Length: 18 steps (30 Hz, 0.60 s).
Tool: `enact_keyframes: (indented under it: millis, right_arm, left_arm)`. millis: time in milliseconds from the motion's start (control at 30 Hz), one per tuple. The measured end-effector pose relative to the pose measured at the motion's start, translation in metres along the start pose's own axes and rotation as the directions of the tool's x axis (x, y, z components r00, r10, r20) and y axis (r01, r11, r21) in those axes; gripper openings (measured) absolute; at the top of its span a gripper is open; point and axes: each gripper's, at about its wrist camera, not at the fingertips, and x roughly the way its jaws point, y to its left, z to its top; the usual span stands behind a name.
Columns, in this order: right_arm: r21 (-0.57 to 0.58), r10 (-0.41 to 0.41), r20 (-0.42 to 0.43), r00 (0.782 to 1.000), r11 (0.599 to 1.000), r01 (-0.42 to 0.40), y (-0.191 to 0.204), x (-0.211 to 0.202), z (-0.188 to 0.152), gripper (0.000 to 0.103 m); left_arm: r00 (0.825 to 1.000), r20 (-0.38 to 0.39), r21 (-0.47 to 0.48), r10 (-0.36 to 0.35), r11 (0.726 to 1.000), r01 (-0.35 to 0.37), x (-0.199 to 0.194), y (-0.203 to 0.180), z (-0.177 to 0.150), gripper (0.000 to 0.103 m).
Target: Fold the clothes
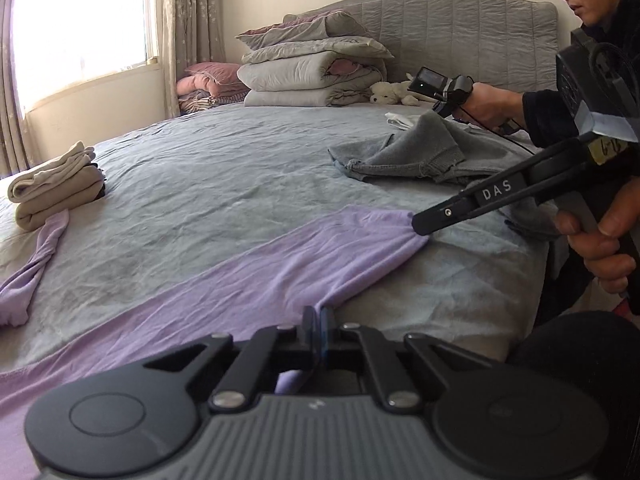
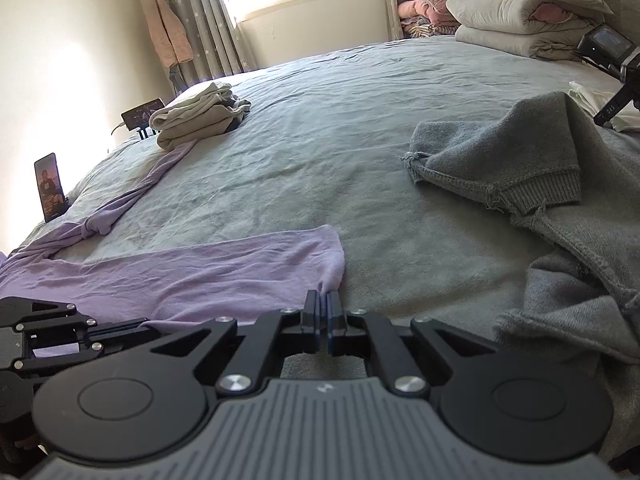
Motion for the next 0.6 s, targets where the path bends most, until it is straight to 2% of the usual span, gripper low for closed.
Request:
enact_keyframes:
  millis: [100,233,333,433,500,533,600]
  right_arm:
    - [0.003,-0.008,0.004,1.000,1.000,0.008,-0.006,-0.006,-0.001,0.004]
    - [0.022,-0.013,-0.034,0.999,1.000,0.014,-0.010,-0.001,-0.006,0.003]
    - [0.011,-0.013,-0.036,0.999,1.000,0.013,-0.007,-0.001,-0.006,0.007]
    - [-0.010,-0.011,-0.032,0.999,1.000,0.011,-0.001,-0.002,-0.001,0.015]
    - [-0.034,-0.019,-0.029,0.999,0.999,0.018,0.004,-0.002,0.004,0.016]
    - [-0.041,-0.021,-0.029,0.999,0.999,0.020,0.006,-0.001,0.006,0.019]
    - [-0.053,-0.021,-0.026,0.999,0.998,0.020,0.011,0.001,0.010,0.032]
  left_arm:
    - [1.000,-0.011,0.000,-0.011,1.000,0.011,0.000,-0.005,0.001,0.001]
    - [0.999,-0.029,-0.028,-0.023,0.999,0.022,0.006,-0.006,-0.004,0.002]
    - [0.999,-0.030,-0.053,-0.040,0.998,0.038,0.001,-0.002,-0.003,0.006]
    - [0.998,-0.037,-0.086,-0.054,0.995,0.051,-0.006,0.007,0.000,0.018]
    - [0.998,-0.044,-0.115,-0.053,0.992,0.048,-0.010,0.014,0.001,0.029]
    - [0.998,-0.045,-0.128,-0.049,0.991,0.043,-0.012,0.018,0.002,0.031]
    - [0.998,-0.045,-0.143,-0.035,0.989,0.029,-0.016,0.027,0.003,0.036]
